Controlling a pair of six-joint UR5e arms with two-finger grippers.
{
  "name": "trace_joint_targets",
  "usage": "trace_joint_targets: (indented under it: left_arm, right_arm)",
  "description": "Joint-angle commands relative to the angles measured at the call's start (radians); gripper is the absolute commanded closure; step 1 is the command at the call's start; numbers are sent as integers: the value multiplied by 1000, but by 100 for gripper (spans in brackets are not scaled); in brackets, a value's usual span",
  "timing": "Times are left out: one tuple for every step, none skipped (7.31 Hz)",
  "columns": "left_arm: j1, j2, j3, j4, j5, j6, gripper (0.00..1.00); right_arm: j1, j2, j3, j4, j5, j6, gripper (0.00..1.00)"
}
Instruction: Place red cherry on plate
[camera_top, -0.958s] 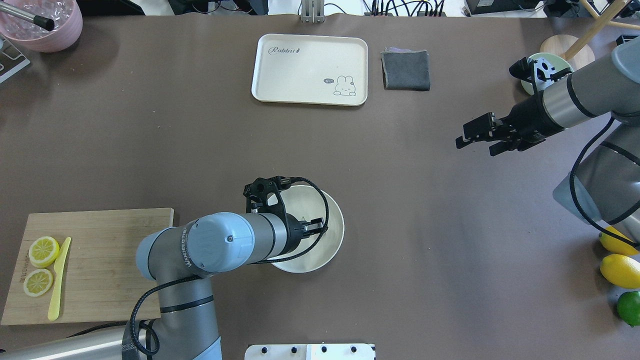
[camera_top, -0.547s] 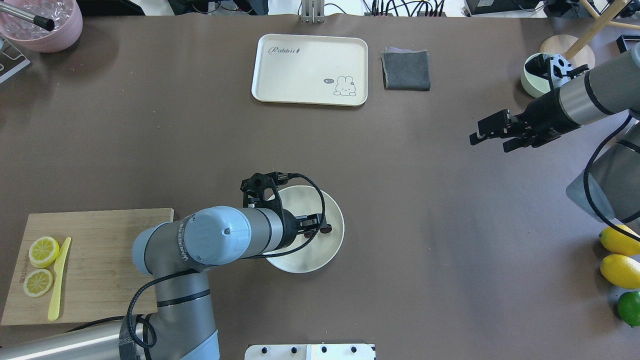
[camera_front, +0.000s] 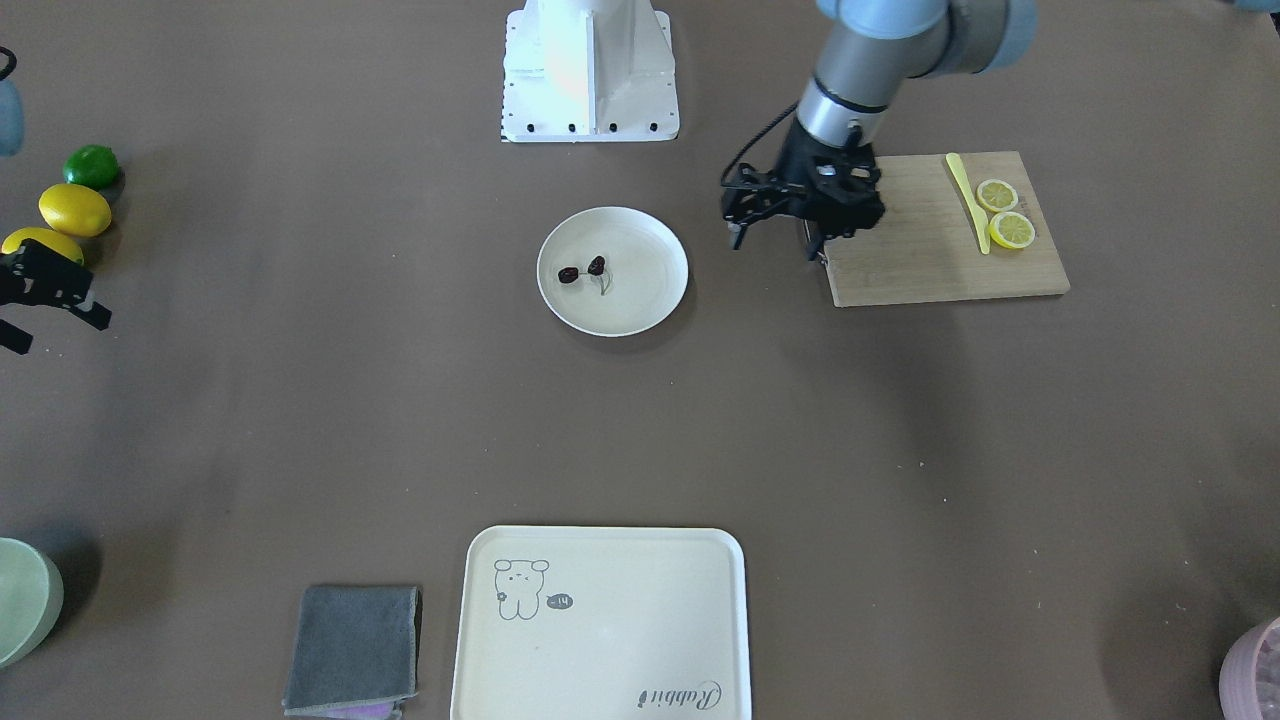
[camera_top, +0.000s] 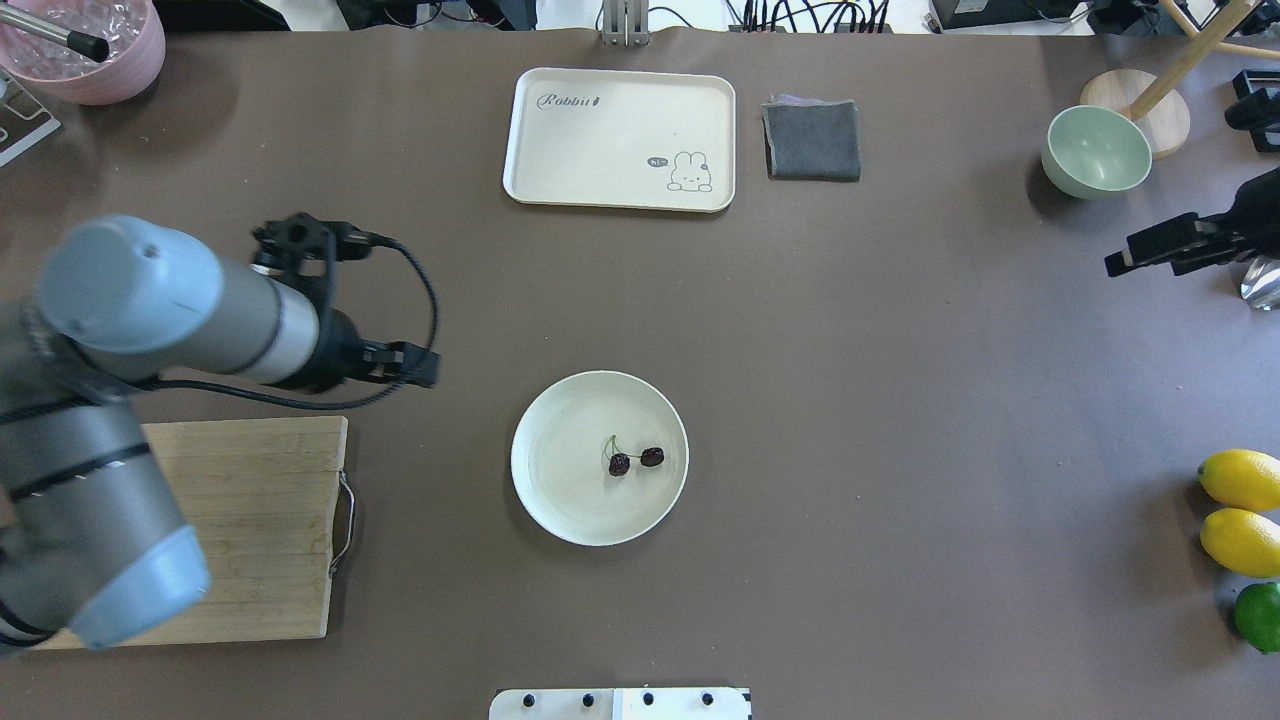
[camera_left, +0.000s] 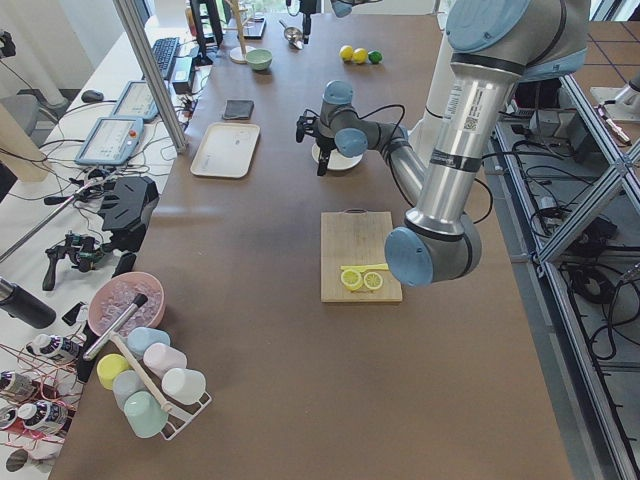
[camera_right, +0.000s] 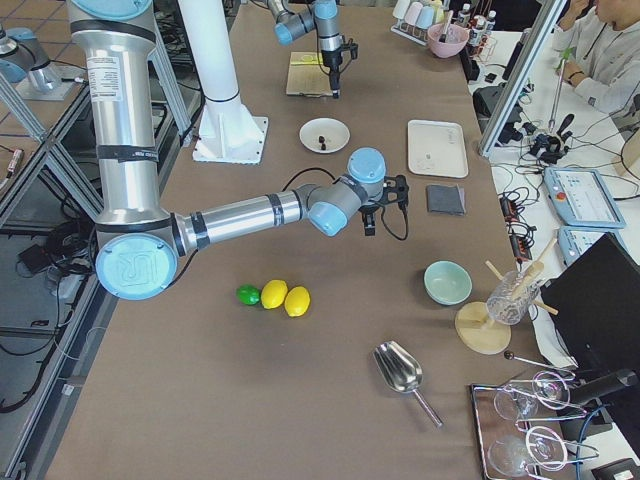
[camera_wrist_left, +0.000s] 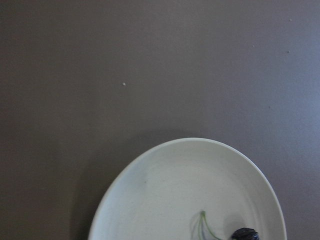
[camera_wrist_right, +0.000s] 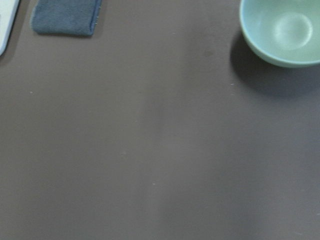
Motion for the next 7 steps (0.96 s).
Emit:
trace_joint_targets:
  left_arm:
    - [-327, 248, -63, 19, -235, 449, 2]
    - [-491, 344, -44, 24, -369, 698, 2]
    - [-625, 400, 25, 24, -422, 889, 2]
    - [-720, 431, 123, 26, -425, 1055, 2]
    - [-782, 437, 207, 26, -442, 1141, 2]
    - [-850, 468, 258, 20, -468, 1176, 2]
    - [-908, 470, 281, 24, -468, 1196, 2]
  right_arm:
    - [133, -8, -2, -225, 2, -323, 0]
    - [181, -3, -2, -286, 2, -406, 0]
    - [212, 0, -2, -323, -1, -454, 0]
    - [233, -1, -2, -347, -3, -493, 0]
    - [243, -11, -2, -351, -4, -504, 0]
    - [255, -33, 3, -350, -3, -508, 0]
    - [264, -52, 4, -350, -1, -534, 0]
